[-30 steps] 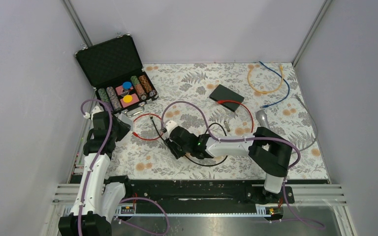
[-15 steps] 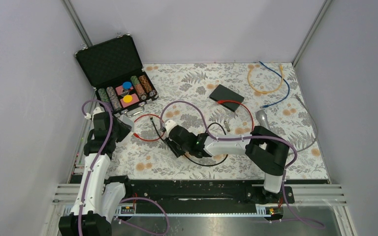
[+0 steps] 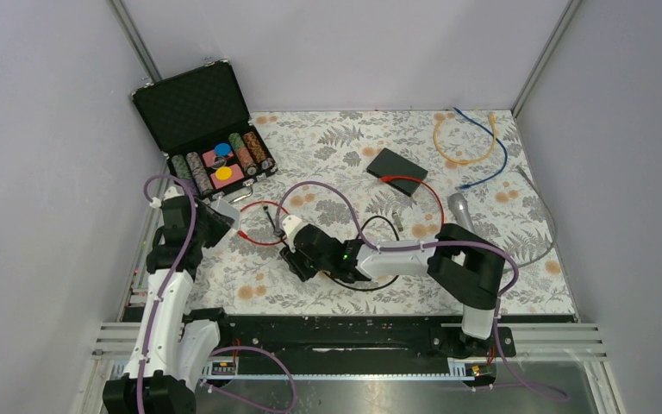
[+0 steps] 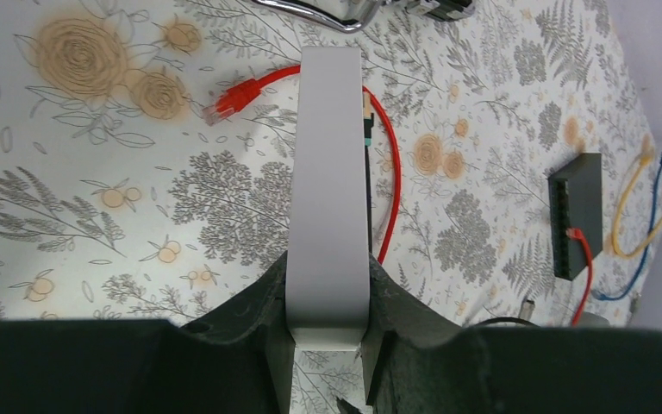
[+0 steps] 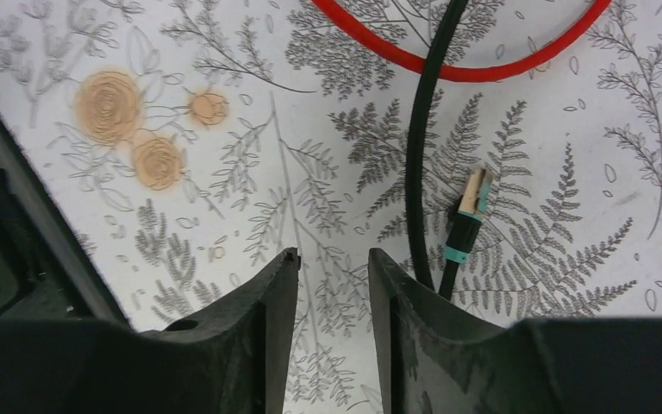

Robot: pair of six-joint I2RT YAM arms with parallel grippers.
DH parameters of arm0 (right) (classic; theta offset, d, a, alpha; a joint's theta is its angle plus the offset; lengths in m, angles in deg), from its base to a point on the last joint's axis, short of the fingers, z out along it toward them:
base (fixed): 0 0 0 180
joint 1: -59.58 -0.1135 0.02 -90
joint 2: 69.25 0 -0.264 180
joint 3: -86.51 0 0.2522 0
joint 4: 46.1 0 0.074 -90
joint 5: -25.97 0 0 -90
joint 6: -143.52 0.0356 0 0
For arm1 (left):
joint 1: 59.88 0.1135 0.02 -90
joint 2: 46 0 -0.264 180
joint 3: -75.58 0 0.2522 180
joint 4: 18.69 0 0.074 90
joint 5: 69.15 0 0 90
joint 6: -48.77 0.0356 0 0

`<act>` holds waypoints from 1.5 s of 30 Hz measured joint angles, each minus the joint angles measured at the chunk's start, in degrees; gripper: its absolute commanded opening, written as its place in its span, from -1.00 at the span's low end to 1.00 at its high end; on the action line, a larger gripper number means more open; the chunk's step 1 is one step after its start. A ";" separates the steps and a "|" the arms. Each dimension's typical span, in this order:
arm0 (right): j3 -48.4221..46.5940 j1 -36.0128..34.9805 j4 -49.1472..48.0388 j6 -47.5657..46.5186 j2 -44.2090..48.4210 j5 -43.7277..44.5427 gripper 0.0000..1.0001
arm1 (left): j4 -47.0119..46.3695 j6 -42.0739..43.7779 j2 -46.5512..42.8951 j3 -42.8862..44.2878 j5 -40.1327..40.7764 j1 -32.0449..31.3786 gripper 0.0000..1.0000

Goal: Insert the plug into the switch port
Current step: Pick up the connector from the center of the board.

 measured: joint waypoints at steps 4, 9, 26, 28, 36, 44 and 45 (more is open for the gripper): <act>-0.04 -0.04 -0.39 -2.23 -1.62 3.45 0.05 | -1.42 -1.14 0.59 -0.24 -2.19 0.00 -1.00; -0.04 0.13 -0.48 -5.64 -1.77 8.39 0.11 | -4.04 -2.64 0.92 -1.09 -5.51 0.00 -1.00; 0.81 1.73 -1.60 -9.16 -1.73 13.33 0.27 | -13.99 -5.86 3.72 -3.21 -12.90 0.00 -1.00; 1.11 2.10 -1.70 -9.25 -1.73 14.25 0.29 | -14.82 -6.08 3.93 -3.21 -13.07 -0.02 -1.00; 1.68 4.11 -2.19 -9.22 -1.75 15.89 0.25 | -15.65 -6.10 5.97 -3.30 -13.05 -0.02 -1.00; 1.57 7.15 -2.97 -7.54 -4.52 14.29 0.16 | -15.39 -5.90 6.29 -3.54 -12.46 -0.02 -1.00; 1.25 7.28 -3.06 -7.17 -4.85 14.08 0.16 | -15.21 -5.86 6.27 -3.54 -12.28 -0.02 -1.00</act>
